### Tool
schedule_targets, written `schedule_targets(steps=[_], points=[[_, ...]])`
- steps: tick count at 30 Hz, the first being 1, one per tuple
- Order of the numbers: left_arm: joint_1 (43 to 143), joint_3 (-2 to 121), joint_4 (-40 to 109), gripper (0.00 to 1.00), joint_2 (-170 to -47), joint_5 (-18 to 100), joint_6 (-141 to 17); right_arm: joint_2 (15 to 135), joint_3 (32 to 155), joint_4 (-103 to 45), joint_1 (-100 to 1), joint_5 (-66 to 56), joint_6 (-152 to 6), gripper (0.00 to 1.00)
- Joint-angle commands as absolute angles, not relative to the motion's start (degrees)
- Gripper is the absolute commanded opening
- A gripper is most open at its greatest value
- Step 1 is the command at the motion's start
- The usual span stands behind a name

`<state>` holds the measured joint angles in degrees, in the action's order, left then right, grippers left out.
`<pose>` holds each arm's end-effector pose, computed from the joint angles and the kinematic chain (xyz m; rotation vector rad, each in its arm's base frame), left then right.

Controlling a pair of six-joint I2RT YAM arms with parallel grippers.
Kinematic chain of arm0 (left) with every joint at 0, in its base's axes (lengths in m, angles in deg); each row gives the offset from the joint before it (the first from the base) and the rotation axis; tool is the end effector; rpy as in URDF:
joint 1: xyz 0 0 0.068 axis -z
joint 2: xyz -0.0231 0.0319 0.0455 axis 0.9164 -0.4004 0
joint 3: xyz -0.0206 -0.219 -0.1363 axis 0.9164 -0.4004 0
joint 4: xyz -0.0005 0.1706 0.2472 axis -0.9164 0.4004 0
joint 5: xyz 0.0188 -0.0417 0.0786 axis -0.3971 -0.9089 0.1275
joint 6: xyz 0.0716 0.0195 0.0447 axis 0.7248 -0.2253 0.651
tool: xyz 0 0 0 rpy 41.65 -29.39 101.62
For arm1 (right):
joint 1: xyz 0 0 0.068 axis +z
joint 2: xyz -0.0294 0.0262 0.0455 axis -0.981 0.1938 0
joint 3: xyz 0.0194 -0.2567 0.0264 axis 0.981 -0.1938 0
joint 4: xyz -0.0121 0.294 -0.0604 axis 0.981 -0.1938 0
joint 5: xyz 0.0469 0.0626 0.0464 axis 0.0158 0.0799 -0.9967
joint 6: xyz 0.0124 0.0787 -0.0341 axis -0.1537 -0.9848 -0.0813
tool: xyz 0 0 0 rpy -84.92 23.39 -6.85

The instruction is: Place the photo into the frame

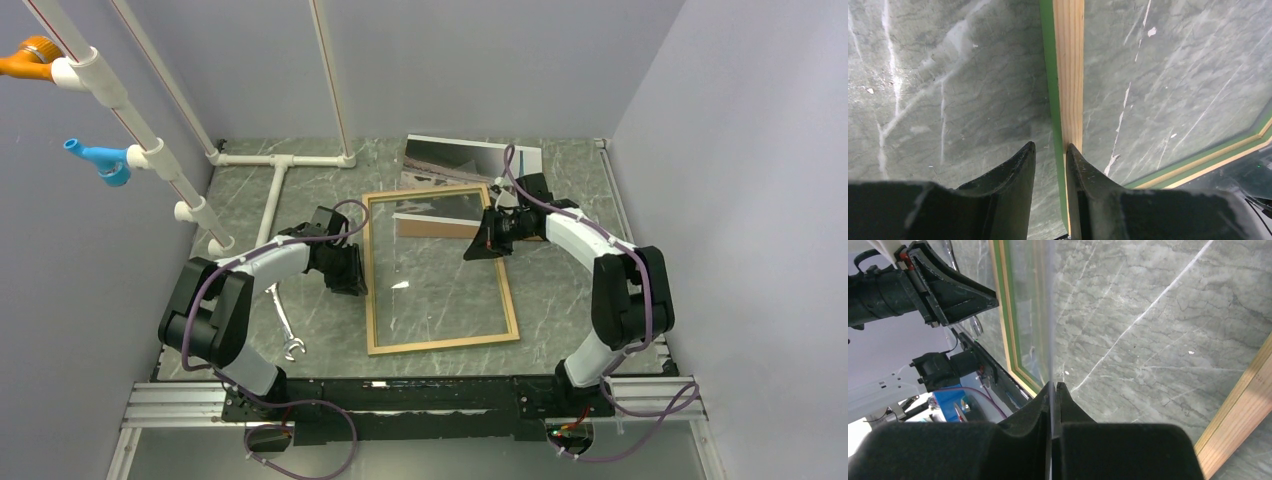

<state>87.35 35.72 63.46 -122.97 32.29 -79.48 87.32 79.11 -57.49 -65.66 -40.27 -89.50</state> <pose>0.2993 -0.1382 0.0821 -0.1324 2.8532 -0.6149 0.3509 0.1354 0.1478 -0.0349 2.6618 1.1936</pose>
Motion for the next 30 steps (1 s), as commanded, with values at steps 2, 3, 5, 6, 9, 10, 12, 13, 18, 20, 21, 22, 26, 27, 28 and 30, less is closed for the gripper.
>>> schedule_targets(steps=[2, 3, 5, 6, 9, 10, 12, 13, 18, 20, 21, 22, 26, 27, 28, 30], points=[[88.63, 34.71, 65.34, 0.33, -125.85, 37.53, -77.27, 88.53, 80.75, -58.71, -64.68, -42.64, -88.25, 0.07], [88.58, 34.83, 65.28, 0.33, -125.91, 37.58, -77.29, 88.58, 80.73, -58.49, -64.61, -42.81, -88.27, 0.07], [88.76, 34.82, 65.35, 0.33, -125.88, 37.63, -77.28, 88.82, 80.37, -58.06, -64.6, -43.04, -88.44, 0.08], [88.81, 34.85, 65.3, 0.33, -125.85, 37.59, -77.37, 88.89, 80.21, -57.84, -64.65, -43.2, -88.53, 0.08], [88.98, 34.92, 65.3, 0.33, -126.07, 37.63, -77.38, 88.94, 79.55, -57.03, -64.62, -43.55, -88.78, 0.08], [89.06, 34.92, 65.29, 0.33, -126.16, 37.6, -77.38, 88.86, 79.23, -56.63, -64.55, -43.8, -88.89, 0.08], [89.23, 35.08, 65.39, 0.32, -126.36, 37.61, -77.37, 88.66, 78.63, -55.8, -64.52, -44.27, -89.34, 0.08], [89.29, 35.06, 65.42, 0.32, -126.44, 37.68, -77.31, 88.61, 78.23, -54.99, -64.54, -44.68, -89.67, 0.08], [89.58, 35.1, 65.33, 0.32, -126.55, 37.73, -77.46, 87.66, 74.78, -51.28, -64.48, -44.96, -92.72, 0.13], [89.65, 35.13, 65.24, 0.32, -126.64, 37.67, -77.49, 87.33, 73.35, -49.63, -64.53, -44.95, -93.95, 0.16], [89.67, 35.09, 65.19, 0.32, -126.72, 37.68, -77.55, 87.28, 72.92, -49.16, -64.51, -44.98, -94.29, 0.17], [89.77, 35.08, 65.1, 0.32, -126.77, 37.72, -77.55, 87.24, 72.74, -49.09, -64.5, -44.87, -94.26, 0.18], [89.95, 35.13, 65.2, 0.32, -126.92, 37.81, -77.43, 87.4, 73.25, -50.24, -64.55, -43.28, -93.48, 0.24], [90.02, 35.13, 65.3, 0.32, -126.95, 37.88, -77.46, 87.44, 73.59, -50.7, -64.51, -42.59, -93.29, 0.27], [90.04, 35.13, 65.31, 0.32, -126.91, 37.96, -77.47, 87.54, 73.94, -50.95, -64.5, -42.2, -93.1, 0.31], [90.11, 35.13, 65.4, 0.32, -126.82, 38.07, -77.47, 87.6, 74.39, -51.49, -64.5, -41.59, -92.78, 0.37]])
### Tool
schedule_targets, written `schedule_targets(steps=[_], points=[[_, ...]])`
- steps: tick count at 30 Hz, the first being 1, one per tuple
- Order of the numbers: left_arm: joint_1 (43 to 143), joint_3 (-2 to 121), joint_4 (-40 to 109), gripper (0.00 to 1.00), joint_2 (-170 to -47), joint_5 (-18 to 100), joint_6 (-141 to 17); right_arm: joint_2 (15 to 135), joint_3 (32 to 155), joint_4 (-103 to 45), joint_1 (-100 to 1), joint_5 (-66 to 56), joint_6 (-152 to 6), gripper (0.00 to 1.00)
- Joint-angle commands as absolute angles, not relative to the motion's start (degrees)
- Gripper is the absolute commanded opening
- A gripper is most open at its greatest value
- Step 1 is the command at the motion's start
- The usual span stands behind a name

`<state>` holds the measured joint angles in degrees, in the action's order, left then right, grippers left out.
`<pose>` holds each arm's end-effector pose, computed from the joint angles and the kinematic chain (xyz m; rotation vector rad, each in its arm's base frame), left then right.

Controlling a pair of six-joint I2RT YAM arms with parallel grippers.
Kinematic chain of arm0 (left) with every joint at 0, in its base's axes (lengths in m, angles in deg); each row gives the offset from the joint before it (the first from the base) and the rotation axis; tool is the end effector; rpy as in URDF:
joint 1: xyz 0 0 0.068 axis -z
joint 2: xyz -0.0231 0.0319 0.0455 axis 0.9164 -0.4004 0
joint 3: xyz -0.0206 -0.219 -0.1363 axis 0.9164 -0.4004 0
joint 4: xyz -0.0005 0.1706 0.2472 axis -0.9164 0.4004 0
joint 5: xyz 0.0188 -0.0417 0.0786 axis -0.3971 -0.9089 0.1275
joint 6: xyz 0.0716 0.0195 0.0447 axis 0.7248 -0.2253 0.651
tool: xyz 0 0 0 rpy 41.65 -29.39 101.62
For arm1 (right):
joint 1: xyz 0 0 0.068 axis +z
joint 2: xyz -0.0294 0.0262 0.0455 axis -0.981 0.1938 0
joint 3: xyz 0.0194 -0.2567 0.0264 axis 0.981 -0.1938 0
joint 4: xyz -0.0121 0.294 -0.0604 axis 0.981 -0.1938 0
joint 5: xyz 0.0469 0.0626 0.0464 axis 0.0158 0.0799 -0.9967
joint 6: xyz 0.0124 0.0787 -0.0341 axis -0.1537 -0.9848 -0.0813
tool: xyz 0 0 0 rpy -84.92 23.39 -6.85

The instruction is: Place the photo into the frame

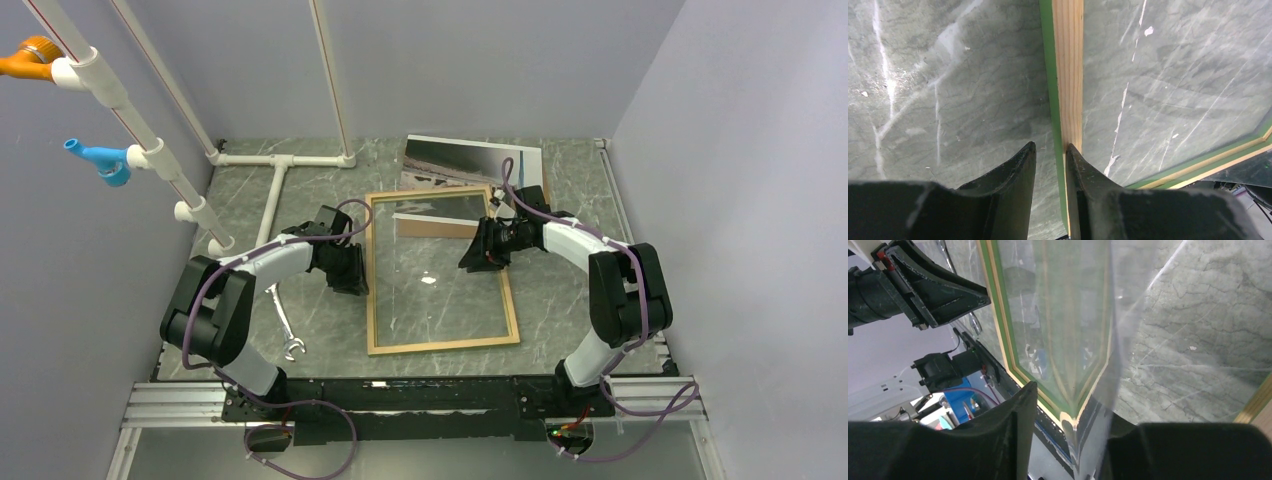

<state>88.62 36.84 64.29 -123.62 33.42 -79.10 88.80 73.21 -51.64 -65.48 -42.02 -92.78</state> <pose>0.2997 -0.1447 0.0835 -0.0983 2.8601 -0.5886 0.3378 0.1353 0.1127 0.0409 2.7011 1.2527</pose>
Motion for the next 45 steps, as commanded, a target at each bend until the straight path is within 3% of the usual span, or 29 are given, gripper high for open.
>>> schedule_targets(steps=[1, 7, 20, 45], points=[[90.13, 35.09, 65.42, 0.32, -126.82, 38.15, -77.47, 87.62, 74.59, -51.69, -64.45, -41.29, -92.79, 0.42], [90.22, 35.22, 65.42, 0.32, -127.03, 38.24, -77.55, 87.2, 75.06, -52.4, -64.46, -39.96, -92.32, 0.66], [90.37, 34.9, 65.47, 0.32, -126.81, 38.61, -77.47, 86.71, 75.95, -53.69, -64.33, -36.92, -91.78, 0.98], [90.48, 34.53, 65.63, 0.32, -126.67, 39.09, -77.26, 85.57, 78.84, -63.48, -63.99, -22.08, -90.54, 1.0]])
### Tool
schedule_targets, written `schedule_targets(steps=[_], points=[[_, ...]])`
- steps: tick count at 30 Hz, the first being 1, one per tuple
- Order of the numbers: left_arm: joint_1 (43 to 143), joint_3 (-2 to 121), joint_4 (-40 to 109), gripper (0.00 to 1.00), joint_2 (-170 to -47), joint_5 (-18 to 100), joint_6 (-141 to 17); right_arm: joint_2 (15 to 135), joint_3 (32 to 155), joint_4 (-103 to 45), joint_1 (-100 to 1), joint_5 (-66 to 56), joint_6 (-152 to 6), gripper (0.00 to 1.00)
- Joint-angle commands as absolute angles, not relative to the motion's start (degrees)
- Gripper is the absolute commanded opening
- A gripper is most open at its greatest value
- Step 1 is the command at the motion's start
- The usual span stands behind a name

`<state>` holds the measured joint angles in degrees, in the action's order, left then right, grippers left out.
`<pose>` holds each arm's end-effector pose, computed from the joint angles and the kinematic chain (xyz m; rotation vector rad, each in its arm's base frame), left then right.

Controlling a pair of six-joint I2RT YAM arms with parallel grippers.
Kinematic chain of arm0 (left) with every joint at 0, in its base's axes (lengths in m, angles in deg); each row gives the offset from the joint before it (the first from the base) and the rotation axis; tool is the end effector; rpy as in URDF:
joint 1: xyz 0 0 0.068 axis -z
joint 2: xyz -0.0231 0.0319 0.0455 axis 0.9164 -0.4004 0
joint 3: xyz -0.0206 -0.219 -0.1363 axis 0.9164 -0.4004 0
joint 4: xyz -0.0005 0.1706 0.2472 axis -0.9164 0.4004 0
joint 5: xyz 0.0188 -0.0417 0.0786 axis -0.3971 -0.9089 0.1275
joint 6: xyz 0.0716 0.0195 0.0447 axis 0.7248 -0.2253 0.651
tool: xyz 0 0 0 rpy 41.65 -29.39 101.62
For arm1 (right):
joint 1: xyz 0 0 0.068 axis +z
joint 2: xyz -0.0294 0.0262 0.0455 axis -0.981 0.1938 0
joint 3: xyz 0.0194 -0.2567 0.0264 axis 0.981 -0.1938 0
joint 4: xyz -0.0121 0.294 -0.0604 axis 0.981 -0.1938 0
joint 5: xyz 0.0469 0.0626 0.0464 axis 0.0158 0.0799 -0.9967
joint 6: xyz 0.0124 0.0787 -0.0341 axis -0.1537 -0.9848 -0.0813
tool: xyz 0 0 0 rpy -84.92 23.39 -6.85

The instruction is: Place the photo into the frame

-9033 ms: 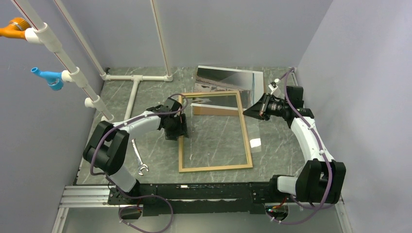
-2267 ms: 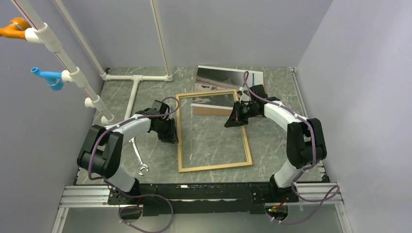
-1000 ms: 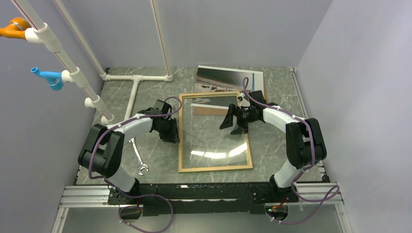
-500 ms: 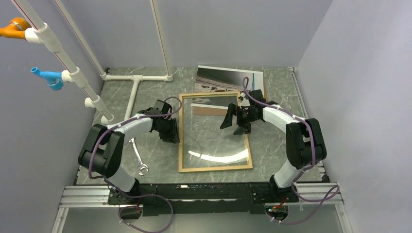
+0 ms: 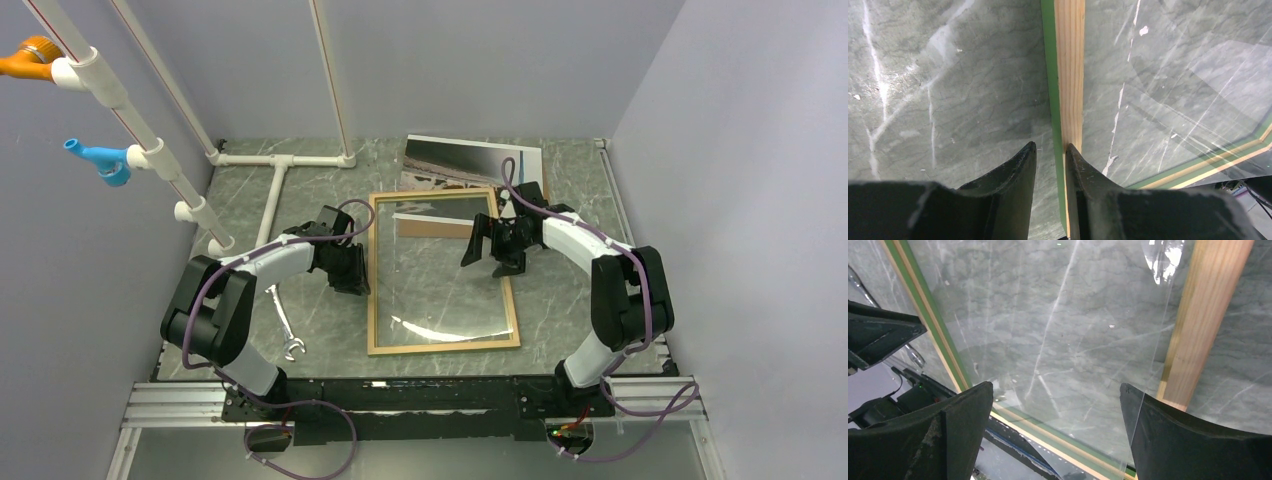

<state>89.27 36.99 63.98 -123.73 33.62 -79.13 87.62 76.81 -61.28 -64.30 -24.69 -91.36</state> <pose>0.2995 -0.1484 0.0839 -0.0825 2.8558 -0.5889 0.3402 0.1242 0.1181 0.1232 2.8166 0.8261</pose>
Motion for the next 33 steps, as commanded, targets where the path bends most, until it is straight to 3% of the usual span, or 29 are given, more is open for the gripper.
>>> schedule_targets(steps=[1, 21, 27, 33], points=[[90.48, 34.57, 65.77, 0.32, -126.67, 39.21, -77.29, 85.41, 78.78, -64.0, -64.02, -21.19, -90.36, 1.0], [90.74, 36.29, 67.37, 0.35, -126.48, 40.3, -76.67, 83.87, 80.37, -69.24, -64.24, -12.81, -87.02, 1.0], [90.91, 37.91, 67.83, 0.44, -124.9, 39.98, -76.08, 82.71, 80.25, -69.5, -65.4, -11.67, -86.56, 1.0], [90.84, 38.84, 64.08, 0.65, -122.61, 33.2, -76.37, 81.29, 78.23, -66.67, -71.09, -17.41, -87.01, 1.0]])
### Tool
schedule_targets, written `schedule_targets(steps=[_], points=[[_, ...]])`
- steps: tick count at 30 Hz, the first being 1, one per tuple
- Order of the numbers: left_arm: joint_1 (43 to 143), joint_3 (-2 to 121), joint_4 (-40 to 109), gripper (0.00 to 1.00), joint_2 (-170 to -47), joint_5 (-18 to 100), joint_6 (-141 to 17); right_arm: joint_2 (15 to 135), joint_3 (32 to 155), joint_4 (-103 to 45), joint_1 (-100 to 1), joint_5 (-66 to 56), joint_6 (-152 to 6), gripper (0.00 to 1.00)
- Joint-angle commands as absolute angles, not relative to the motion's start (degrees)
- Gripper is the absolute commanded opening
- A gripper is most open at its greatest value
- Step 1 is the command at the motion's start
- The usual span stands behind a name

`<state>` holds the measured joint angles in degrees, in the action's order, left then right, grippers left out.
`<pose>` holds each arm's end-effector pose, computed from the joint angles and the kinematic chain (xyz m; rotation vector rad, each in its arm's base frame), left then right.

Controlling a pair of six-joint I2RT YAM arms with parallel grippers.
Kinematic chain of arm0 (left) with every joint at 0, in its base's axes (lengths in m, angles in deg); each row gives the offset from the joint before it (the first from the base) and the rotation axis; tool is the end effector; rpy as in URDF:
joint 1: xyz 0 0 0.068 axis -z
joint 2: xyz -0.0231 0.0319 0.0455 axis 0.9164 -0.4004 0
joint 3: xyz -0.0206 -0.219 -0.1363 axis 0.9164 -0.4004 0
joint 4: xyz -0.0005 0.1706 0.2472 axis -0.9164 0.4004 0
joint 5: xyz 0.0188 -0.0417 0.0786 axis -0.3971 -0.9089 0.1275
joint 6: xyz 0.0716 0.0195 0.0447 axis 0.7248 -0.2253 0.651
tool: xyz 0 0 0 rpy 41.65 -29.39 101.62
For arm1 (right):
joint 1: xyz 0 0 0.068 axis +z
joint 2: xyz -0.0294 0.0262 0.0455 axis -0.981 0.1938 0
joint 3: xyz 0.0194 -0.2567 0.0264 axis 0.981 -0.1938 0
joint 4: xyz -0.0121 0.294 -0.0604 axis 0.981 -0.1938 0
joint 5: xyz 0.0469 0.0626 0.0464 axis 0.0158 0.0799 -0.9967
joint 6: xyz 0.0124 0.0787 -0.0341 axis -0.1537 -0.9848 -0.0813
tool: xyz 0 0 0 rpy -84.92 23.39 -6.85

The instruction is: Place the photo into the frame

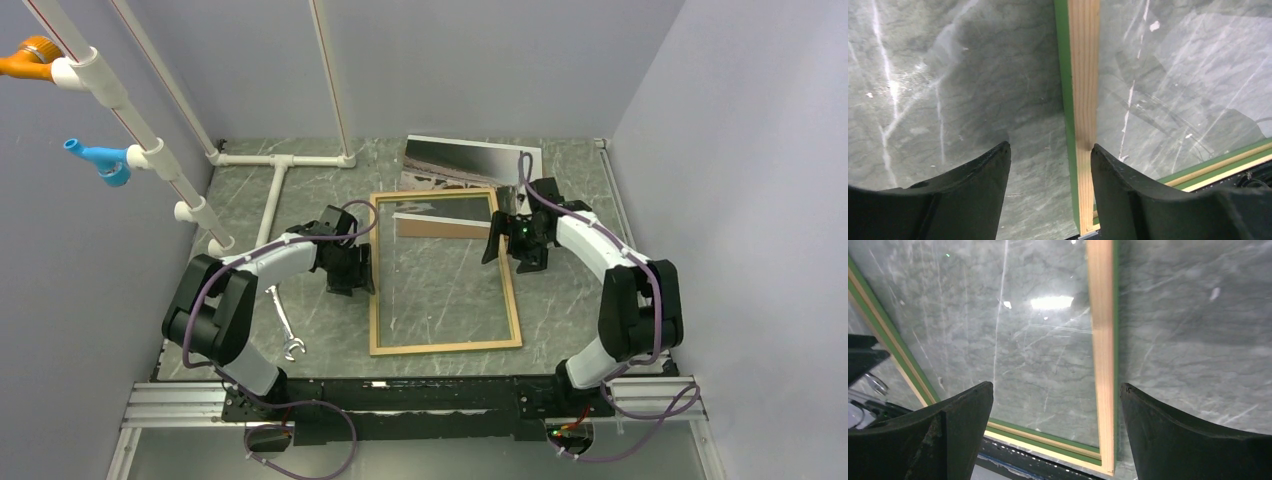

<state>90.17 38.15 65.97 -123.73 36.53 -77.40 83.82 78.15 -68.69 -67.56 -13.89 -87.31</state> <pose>0.2997 -0.1501 0.0875 -0.0336 2.8590 -0.5114 0.3386 0.0894 0.1362 0.1677 2.8288 0.5279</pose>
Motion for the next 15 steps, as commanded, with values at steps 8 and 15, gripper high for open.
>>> schedule_targets(steps=[8, 15], points=[[90.25, 39.95, 59.14, 0.75, -123.76, 27.48, -78.33, 84.04, 75.43, -62.15, -74.92, -25.09, -87.69, 0.99], [90.11, 40.15, 56.86, 0.74, -127.36, 27.01, -79.17, 88.03, 73.62, -60.0, -74.7, -26.2, -87.88, 0.95]])
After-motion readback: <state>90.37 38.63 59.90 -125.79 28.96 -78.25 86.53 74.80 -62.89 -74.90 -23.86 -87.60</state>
